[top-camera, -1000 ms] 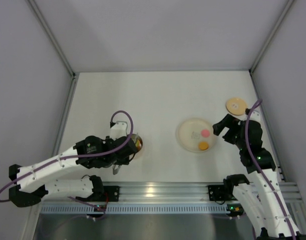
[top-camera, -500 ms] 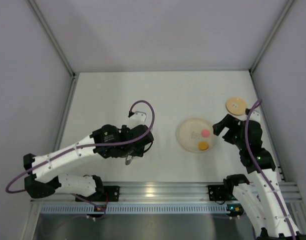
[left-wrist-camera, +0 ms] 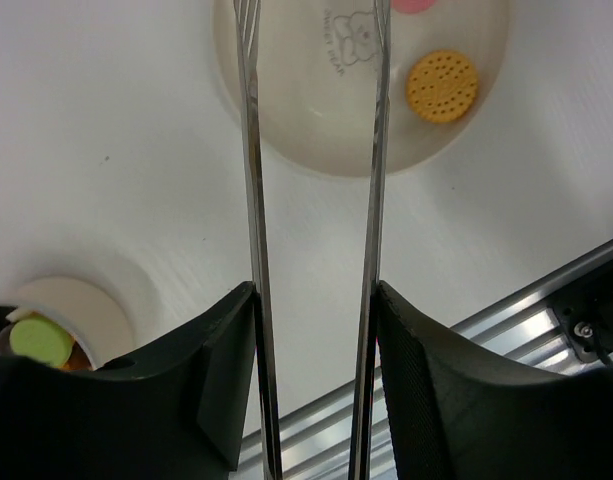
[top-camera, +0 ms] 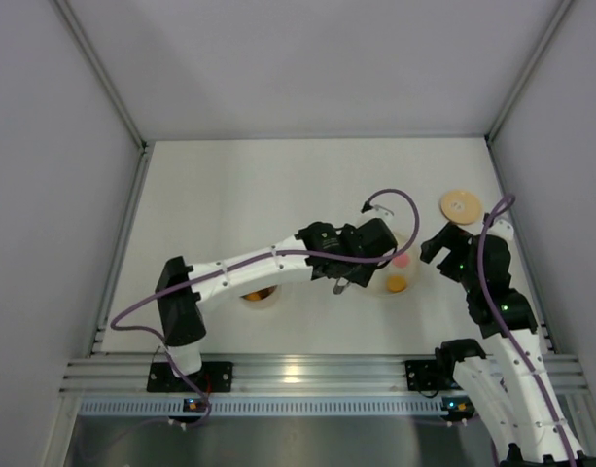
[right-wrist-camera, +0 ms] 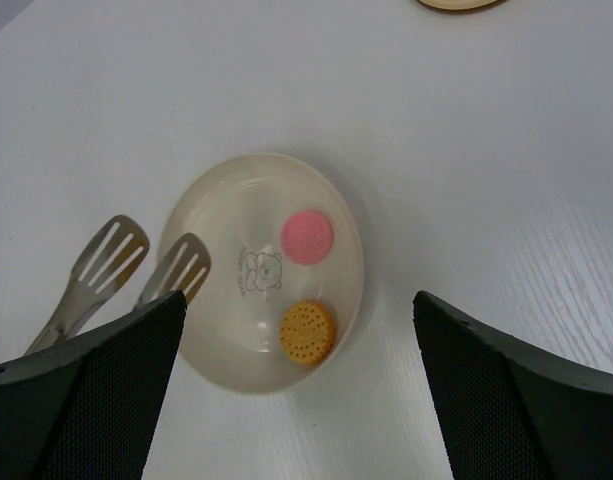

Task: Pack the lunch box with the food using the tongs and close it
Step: Pick up the fake food from the plate.

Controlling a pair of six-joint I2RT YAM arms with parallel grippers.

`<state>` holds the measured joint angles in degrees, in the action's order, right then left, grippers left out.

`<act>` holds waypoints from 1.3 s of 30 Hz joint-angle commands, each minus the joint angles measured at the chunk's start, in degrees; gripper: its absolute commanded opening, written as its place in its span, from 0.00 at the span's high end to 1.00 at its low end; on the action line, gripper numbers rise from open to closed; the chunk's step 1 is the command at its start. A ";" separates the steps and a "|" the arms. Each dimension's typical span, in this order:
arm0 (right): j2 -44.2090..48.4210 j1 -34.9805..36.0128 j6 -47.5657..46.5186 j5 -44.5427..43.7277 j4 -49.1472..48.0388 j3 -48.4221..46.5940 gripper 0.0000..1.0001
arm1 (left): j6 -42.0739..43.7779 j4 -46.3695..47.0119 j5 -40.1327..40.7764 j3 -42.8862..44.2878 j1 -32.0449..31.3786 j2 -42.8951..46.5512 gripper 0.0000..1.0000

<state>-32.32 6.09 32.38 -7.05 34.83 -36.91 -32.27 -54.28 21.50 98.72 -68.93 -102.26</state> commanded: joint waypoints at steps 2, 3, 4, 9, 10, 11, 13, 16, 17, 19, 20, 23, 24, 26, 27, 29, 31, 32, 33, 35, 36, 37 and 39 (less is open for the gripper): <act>1.38 -0.73 0.93 -3.23 2.17 -3.43 0.05 | 4.23 7.00 -4.18 8.58 0.11 -6.27 0.47; 1.73 -0.73 0.93 -3.41 2.69 -3.52 0.05 | 4.50 7.52 -5.05 9.38 0.11 -8.03 0.47; 1.90 -0.73 1.02 -3.67 2.96 -3.52 0.05 | 4.67 7.87 -5.50 10.00 0.11 -8.83 0.47; 3.22 -0.73 1.19 -4.82 4.10 -3.70 0.05 | 5.20 9.02 -7.35 12.90 0.11 -13.31 0.47; 3.22 -0.73 1.11 -4.82 4.28 -3.79 0.05 | 5.20 8.50 -6.82 13.43 0.11 -13.93 0.47; 3.14 -0.73 1.11 -4.82 4.46 -4.05 0.05 | 5.11 8.32 -6.64 13.78 0.11 -14.46 0.47; 3.14 -0.73 1.02 -4.90 4.81 -4.40 0.05 | 5.03 8.32 -6.03 13.96 0.11 -15.34 0.47; 3.49 -0.72 0.93 -5.08 4.98 -4.84 0.05 | 5.11 8.58 -5.94 13.87 0.11 -16.30 0.47; 3.49 -0.73 1.02 -5.08 5.07 -4.93 0.05 | 5.11 8.58 -5.85 13.87 0.11 -16.48 0.47; 3.31 -0.73 1.02 -4.91 5.16 -5.19 0.05 | 5.11 8.58 -5.59 13.87 0.11 -17.18 0.47; 3.22 -0.73 0.93 -4.82 5.16 -5.28 0.05 | 5.20 8.49 -5.24 13.87 0.11 -17.36 0.47; 3.22 -0.73 0.84 -4.90 5.25 -5.46 0.05 | 5.20 8.58 -4.80 13.35 0.28 -17.89 0.47; 3.14 -0.73 0.84 -4.82 5.34 -5.37 0.05 | 5.20 8.84 -4.88 13.17 0.28 -18.06 0.47; 3.14 -0.73 0.67 -4.90 5.34 -5.54 0.05 | 5.29 9.11 -5.23 12.55 0.46 -18.15 0.47; 3.22 -0.73 0.75 -4.82 5.34 -5.55 0.05 | 5.29 9.11 -5.41 12.47 0.46 -18.24 0.47; 3.22 -0.73 0.84 -4.82 5.34 -5.46 0.04 | 5.29 9.19 -5.59 12.38 0.46 -18.42 0.47; 3.14 -0.73 0.84 -4.82 5.25 -5.37 0.04 | 5.55 9.11 -5.50 12.29 0.55 -18.42 0.47; 3.05 -0.73 0.84 -4.82 5.16 -5.46 0.04 | 5.64 9.11 -5.50 12.20 0.63 -18.50 0.47; 3.13 -0.73 0.84 -4.73 5.25 -5.54 0.04 | 5.73 9.11 -5.50 12.11 0.72 -18.59 0.47; 2.96 -0.73 0.93 -4.73 5.16 -5.55 0.05 | 5.82 9.02 -5.94 12.11 0.81 -18.77 0.47; 2.96 -0.73 0.84 -4.73 5.16 -5.63 0.05 | 5.90 8.93 -6.03 12.11 0.72 -18.85 0.47; 2.96 -0.73 0.75 -4.90 5.25 -5.72 0.04 | 5.90 8.93 -6.29 12.11 0.81 -18.94 0.47; 2.87 -0.73 0.67 -4.90 5.16 -5.72 0.05 | 6.17 8.84 -6.64 12.11 0.90 -19.29 0.47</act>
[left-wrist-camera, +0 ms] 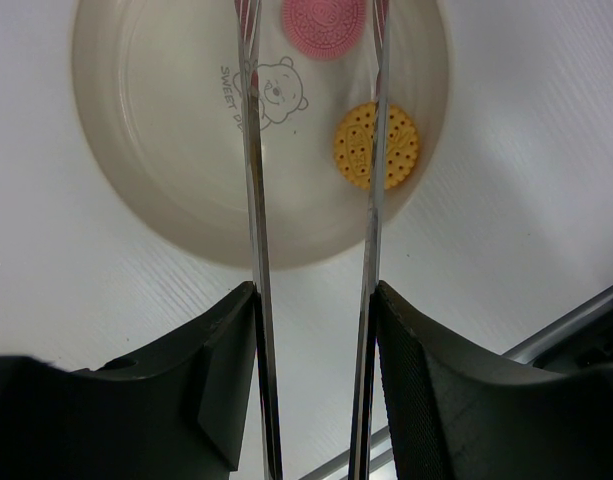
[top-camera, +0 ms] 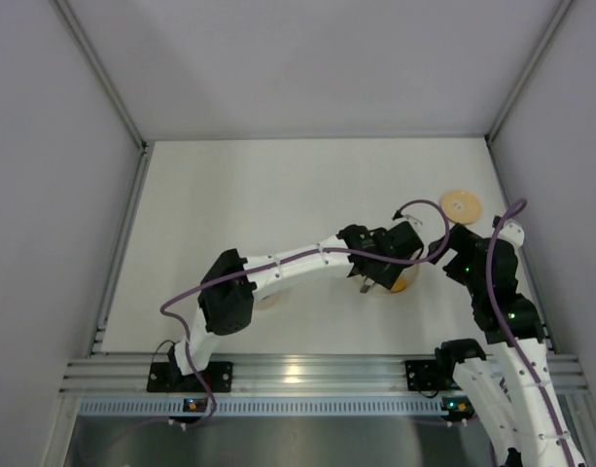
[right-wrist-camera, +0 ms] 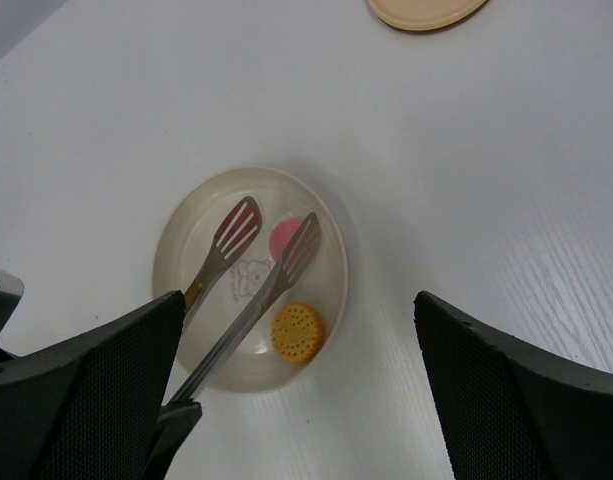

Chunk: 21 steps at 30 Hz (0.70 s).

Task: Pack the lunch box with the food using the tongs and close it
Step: Pick up the fake food from the plate.

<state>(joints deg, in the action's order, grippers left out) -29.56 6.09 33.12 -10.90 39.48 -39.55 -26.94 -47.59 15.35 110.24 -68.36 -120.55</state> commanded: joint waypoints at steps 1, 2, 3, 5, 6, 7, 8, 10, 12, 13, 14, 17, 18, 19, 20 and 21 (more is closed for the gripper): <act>0.12 -0.73 -0.08 -0.97 0.59 -3.16 0.04 | 0.75 2.15 -0.85 0.68 0.33 -1.26 0.47; 0.12 -0.73 -0.08 -0.97 0.59 -3.16 0.04 | 0.83 1.98 -0.94 0.86 0.33 -1.53 0.47; 0.03 -0.73 -0.08 -1.06 0.59 -3.16 0.04 | 0.84 1.89 -1.11 0.77 0.33 -1.62 0.47; 0.21 -0.73 -0.08 -1.06 0.59 -2.99 0.05 | 0.75 2.07 -1.12 0.60 0.33 -1.70 0.47; 0.21 -0.73 -0.16 -1.14 0.68 -3.08 0.04 | 0.75 2.07 -1.20 0.51 0.33 -1.70 0.47; 0.29 -0.73 -0.17 -1.23 0.77 -2.90 0.04 | 0.75 2.15 -1.20 0.25 0.33 -1.62 0.47; 0.29 -0.73 -0.17 -1.32 0.68 -2.81 0.04 | 0.75 2.24 -1.47 0.16 0.33 -1.53 0.47; 0.29 -0.73 -0.08 -1.32 0.68 -2.81 0.04 | 0.75 2.33 -1.47 -0.02 0.33 -1.62 0.48; 0.29 -0.73 -0.08 -1.32 0.68 -2.73 0.04 | 0.75 2.33 -1.47 -0.20 0.33 -1.53 0.48; 0.29 -0.64 -0.08 -1.23 0.59 -2.73 0.04 | 0.75 2.33 -1.47 -0.20 0.33 -1.44 0.50; 0.29 -0.72 -0.08 -1.32 0.68 -2.73 0.04 | 0.75 2.33 -1.47 -0.37 0.33 -1.27 0.53; 0.29 -0.73 0.01 -1.23 0.59 -2.73 0.04 | 0.66 2.24 -1.29 -0.63 0.33 -0.56 0.56; 0.29 -0.73 0.10 -1.15 0.51 -2.73 0.04 | 0.66 2.24 -1.38 -0.72 0.33 -0.39 0.56; 0.29 -0.73 0.10 -1.15 0.51 -2.73 0.04 | 0.57 1.98 -1.38 -0.81 0.33 0.14 0.56; 0.29 -0.73 0.01 -1.23 0.51 -2.73 0.04 | 0.57 1.80 -1.29 -0.81 0.33 0.32 0.58; 0.29 -0.73 0.18 -1.15 0.51 -2.64 0.04 | 0.57 1.63 -1.20 -0.81 0.33 0.49 0.58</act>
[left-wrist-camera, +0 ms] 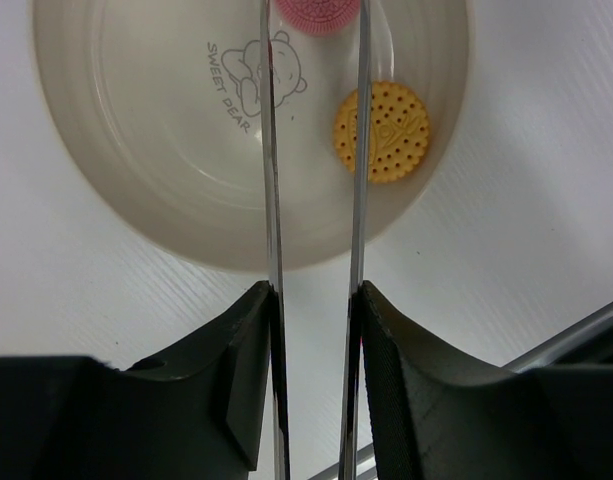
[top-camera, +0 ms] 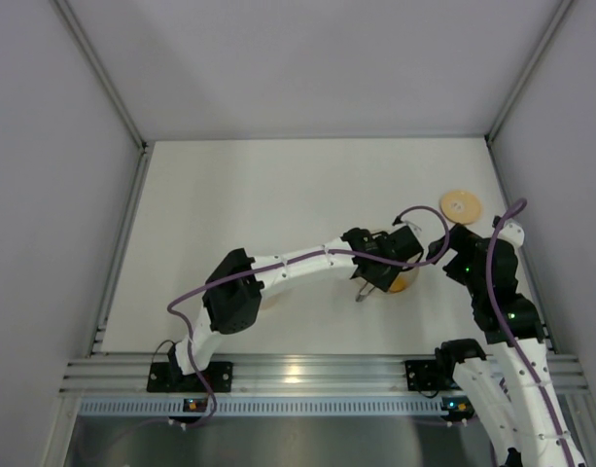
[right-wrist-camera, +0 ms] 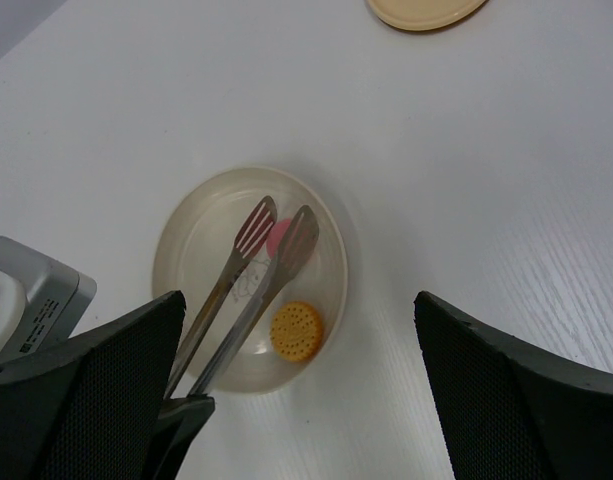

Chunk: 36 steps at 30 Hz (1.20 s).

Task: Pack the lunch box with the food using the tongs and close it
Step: Pick up the fake food from the plate.

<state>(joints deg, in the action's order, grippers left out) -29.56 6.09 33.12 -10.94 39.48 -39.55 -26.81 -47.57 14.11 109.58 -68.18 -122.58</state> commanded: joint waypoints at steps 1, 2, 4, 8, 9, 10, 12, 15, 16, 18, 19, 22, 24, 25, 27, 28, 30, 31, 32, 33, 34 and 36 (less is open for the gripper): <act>0.29 -0.73 0.19 -1.01 0.42 -2.64 0.04 | 0.44 1.26 0.13 -0.16 0.16 3.05 0.58; 0.29 -0.73 0.19 -0.93 0.42 -2.64 0.04 | 0.44 1.08 0.22 -0.24 0.16 3.23 0.58; 0.21 -0.73 0.27 -0.93 0.24 -2.55 0.04 | 0.44 0.99 0.57 -0.77 0.16 4.36 0.59; 0.12 -0.64 0.45 -0.75 0.07 -2.55 0.04 | 0.53 0.99 1.45 -1.39 0.16 6.04 0.60; 0.12 -0.72 0.45 -0.75 0.07 -2.64 0.04 | 0.53 0.90 1.62 -1.47 0.16 6.30 0.60; 0.03 -0.73 0.54 -0.75 0.07 -2.55 0.04 | 0.62 0.90 1.80 -1.56 0.16 6.91 0.60; 0.03 -0.73 0.54 -0.75 -0.20 -2.72 0.04 | 0.70 0.82 2.50 -1.56 0.16 7.62 0.60; -0.06 -0.73 0.54 -0.66 -0.20 -2.73 0.04 | 0.79 0.20 3.29 -1.56 0.16 9.11 0.60; -0.14 -0.73 0.54 -0.75 -0.11 -2.73 0.04 | 0.79 0.02 3.55 -1.56 0.16 9.99 0.60; -0.23 -0.73 0.54 -0.66 -0.37 -2.55 0.04 | 0.70 -0.24 4.26 -1.91 0.16 11.05 0.60; -0.41 -0.73 0.54 -0.58 -0.46 -2.55 0.04 | 0.70 -0.41 4.52 -2.17 0.16 12.10 0.60; -0.58 -0.64 0.63 -0.31 -0.72 -2.29 0.04 | 0.36 -1.81 5.58 -2.70 0.16 13.77 0.60; -0.76 -0.73 0.63 -0.14 -0.90 -2.20 0.04 | 0.09 -2.70 6.45 -3.40 0.16 14.74 0.60; -0.85 -0.73 0.71 -0.13 -1.07 -2.20 0.04 | -0.35 -3.14 6.72 -3.84 0.16 16.13 0.60; -1.02 -0.73 0.71 0.13 -1.25 -2.20 0.04 | -0.96 -4.11 7.51 -6.38 0.16 17.90 0.60; -1.02 -0.73 0.63 0.04 -1.34 -2.11 0.04 | -1.66 -4.37 8.12 -7.27 0.16 19.91 0.60; -1.20 -0.73 0.71 0.30 -1.78 -1.94 0.04 | -2.54 -5.07 8.74 -9.64 0.16 22.29 0.60; -1.37 -0.73 0.89 0.39 -2.04 -1.76 0.04 | -3.33 -5.42 9.35 -11.91 0.16 24.65 0.60; -1.38 -0.73 1.06 0.57 -2.48 -1.58 0.04 | -3.86 -5.77 9.62 -13.06 0.16 26.07 0.60; -1.46 -0.73 1.07 0.92 -2.66 -1.32 0.05 | -4.74 -6.74 9.97 -14.21 0.16 27.30 0.60; -1.64 -0.73 1.15 1.09 -2.92 -1.15 0.04 | -5.27 -7.18 10.41 -16.48 0.16 30.01 0.60; -1.73 -0.73 1.24 1.53 -3.62 -0.62 0.05 | -6.50 -8.58 11.73 -18.86 0.16 34.75 0.60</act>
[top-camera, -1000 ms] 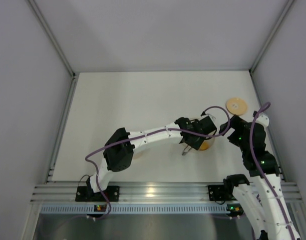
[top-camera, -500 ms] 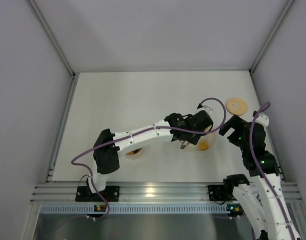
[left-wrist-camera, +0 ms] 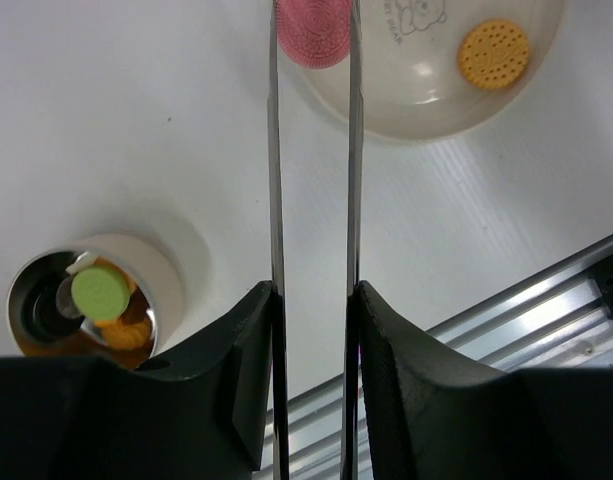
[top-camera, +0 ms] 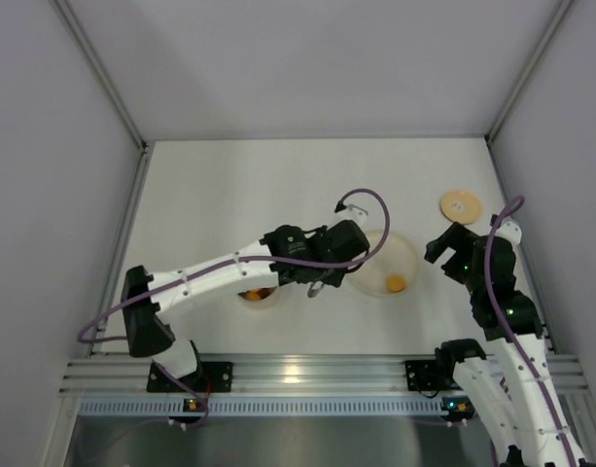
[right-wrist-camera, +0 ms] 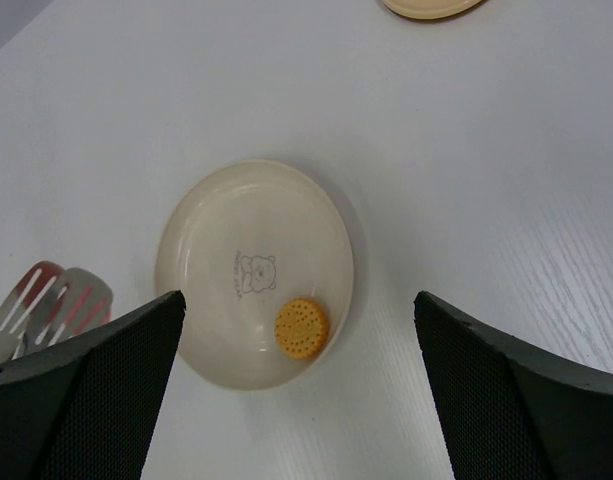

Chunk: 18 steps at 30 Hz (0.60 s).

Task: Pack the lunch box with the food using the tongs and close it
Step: Pick up the fake food from the plate, then place the fake food in the packing box.

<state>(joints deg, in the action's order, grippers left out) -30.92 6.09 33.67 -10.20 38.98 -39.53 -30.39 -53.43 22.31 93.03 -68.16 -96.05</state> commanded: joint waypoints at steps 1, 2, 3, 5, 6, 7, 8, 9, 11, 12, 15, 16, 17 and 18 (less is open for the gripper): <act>-0.55 -0.73 0.69 0.88 -3.30 -0.55 0.05 | -3.44 -3.25 3.97 -3.46 0.13 9.73 0.60; -0.64 -0.73 0.69 0.88 -3.56 -0.29 0.05 | -4.05 -3.96 4.93 -5.39 0.13 11.31 0.60; -0.81 -0.73 0.78 0.88 -4.00 -0.20 0.04 | -5.19 -5.53 5.38 -6.28 0.13 14.19 0.60; -1.16 -0.81 0.78 1.05 -4.44 -0.02 0.05 | -6.52 -7.29 6.08 -8.91 0.13 17.02 0.60; -1.42 -0.73 0.78 1.14 -4.79 0.06 0.04 | -7.91 -8.26 6.78 -9.79 0.05 19.73 0.60; -1.78 -0.73 0.70 1.14 -4.97 0.15 0.05 | -8.71 -9.66 6.96 -10.85 0.13 21.07 0.60; -1.95 -0.73 0.78 1.23 -5.14 0.15 0.05 | -9.50 -10.46 7.14 -11.90 0.13 22.47 0.60; -2.04 -0.81 0.70 1.32 -5.32 0.15 0.05 | -10.29 -11.08 7.49 -14.26 0.13 23.79 0.59; -2.04 -0.73 0.52 1.41 -5.58 0.24 0.05 | -12.58 -13.54 7.84 -16.47 0.13 27.31 0.59; -2.04 -0.73 0.61 1.32 -5.76 0.42 0.05 | -14.15 -14.33 8.02 -18.57 0.13 28.36 0.60; -2.31 -0.73 0.43 1.41 -6.11 0.50 0.05 | -17.14 -16.70 8.11 -21.74 0.13 33.71 0.60; -2.39 -0.73 0.34 1.32 -6.20 0.59 0.05 | -17.94 -17.14 8.11 -23.49 0.13 34.78 0.59; -2.57 -0.73 0.26 1.32 -6.20 0.68 0.05 | -18.64 -17.58 8.11 -24.21 0.13 35.83 0.60; -2.57 -0.73 0.17 1.32 -6.20 0.77 0.05 | -20.04 -18.54 8.02 -24.91 0.13 36.72 0.59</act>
<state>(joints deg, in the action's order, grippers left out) -33.12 6.09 33.67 -9.10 37.01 -38.98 -45.39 -68.42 28.45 69.63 -68.16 -62.41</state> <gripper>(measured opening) 0.954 0.413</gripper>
